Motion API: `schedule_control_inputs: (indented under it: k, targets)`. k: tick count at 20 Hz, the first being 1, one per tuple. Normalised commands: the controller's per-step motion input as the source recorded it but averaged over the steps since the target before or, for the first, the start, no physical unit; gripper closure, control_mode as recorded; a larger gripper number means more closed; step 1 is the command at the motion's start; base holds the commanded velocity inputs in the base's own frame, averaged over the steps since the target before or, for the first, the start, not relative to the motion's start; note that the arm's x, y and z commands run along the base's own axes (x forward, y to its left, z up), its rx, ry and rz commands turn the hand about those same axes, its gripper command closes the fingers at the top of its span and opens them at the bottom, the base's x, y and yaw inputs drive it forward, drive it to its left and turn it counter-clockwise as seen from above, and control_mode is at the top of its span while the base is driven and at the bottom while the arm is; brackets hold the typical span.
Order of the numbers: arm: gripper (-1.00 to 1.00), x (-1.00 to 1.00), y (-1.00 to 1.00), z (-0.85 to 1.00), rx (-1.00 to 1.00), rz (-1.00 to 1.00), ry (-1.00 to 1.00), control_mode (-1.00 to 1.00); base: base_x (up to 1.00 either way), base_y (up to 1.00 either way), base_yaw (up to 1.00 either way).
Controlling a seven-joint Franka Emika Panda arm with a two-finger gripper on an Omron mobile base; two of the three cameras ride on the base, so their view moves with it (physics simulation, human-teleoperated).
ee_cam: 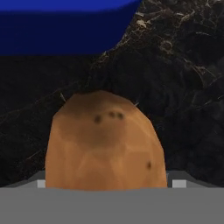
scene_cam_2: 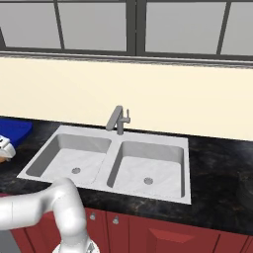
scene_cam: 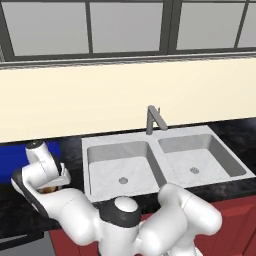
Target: Pick up all produce items and place them in the sink. Turn on the sink faucet to wash them. Then turn the sink off and put them in the tray.
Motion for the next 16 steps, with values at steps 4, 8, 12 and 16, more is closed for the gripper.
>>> schedule_control_inputs:
  k: [4,8,12,16]
  targets:
    - [1.00,0.00,0.01,-0.04,0.00,0.00,0.01,-1.00,0.00,0.00,0.00]
    - [1.00,-0.02,-0.14,0.12,0.01,0.00,0.00,-1.00,0.00,0.00,0.00]
    - [1.00,-0.09,-0.67,0.30,0.09,0.00,-0.02,-1.00,0.00,0.00,0.00]
    - [1.00,0.00,-0.99,0.22,0.14,0.00,-0.02,-1.00,0.00,0.00,0.00]
